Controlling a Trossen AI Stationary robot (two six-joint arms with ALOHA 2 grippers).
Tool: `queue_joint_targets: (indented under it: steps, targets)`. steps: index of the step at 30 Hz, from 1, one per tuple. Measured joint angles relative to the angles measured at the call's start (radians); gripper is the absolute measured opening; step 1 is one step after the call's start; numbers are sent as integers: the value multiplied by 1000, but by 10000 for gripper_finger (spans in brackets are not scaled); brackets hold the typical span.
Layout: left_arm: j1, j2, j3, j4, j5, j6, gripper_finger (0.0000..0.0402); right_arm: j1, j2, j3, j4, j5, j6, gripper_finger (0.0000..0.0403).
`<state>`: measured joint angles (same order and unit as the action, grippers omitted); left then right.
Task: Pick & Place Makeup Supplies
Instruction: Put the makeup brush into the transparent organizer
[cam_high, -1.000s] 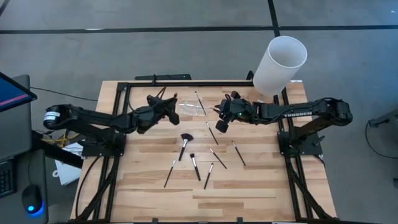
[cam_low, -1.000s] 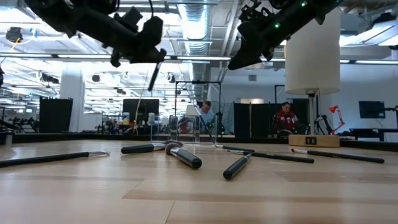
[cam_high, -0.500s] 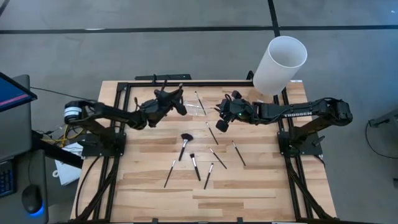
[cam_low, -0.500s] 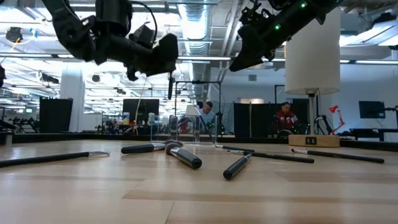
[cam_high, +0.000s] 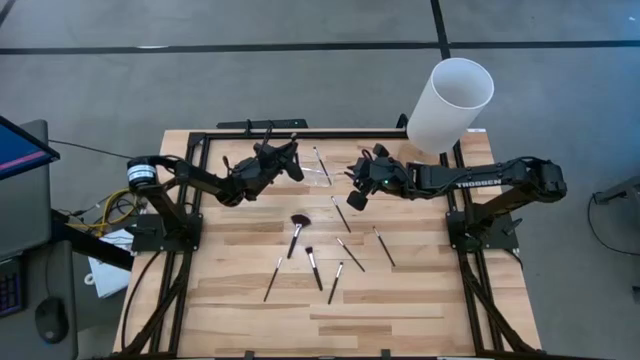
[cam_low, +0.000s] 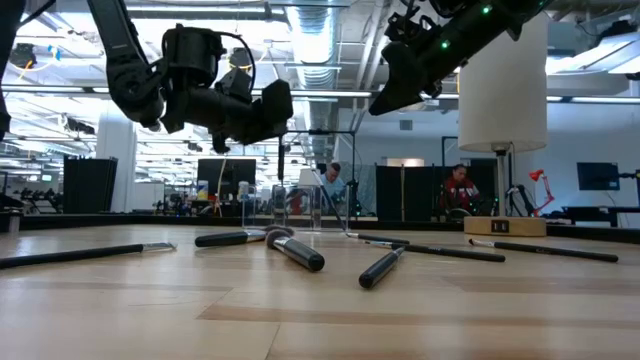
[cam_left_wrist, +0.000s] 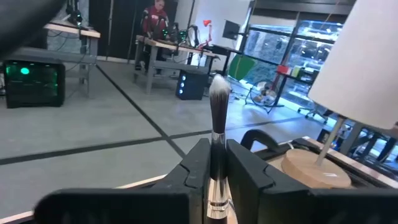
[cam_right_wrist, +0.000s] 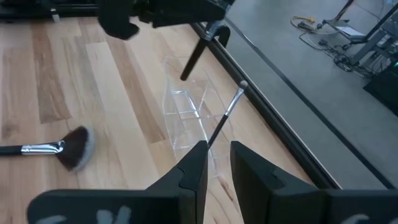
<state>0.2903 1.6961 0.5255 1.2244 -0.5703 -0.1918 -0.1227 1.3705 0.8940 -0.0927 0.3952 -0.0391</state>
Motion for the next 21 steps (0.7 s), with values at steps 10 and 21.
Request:
queue_joint_targets:
  steps: [10,21]
  targets:
    - [4,96,33,47,26,5,42,-11,0,0,18,-1,-14,61]
    - [12,176,82,49,25,-28,44,-11,0,0,18,-2,-15,61]
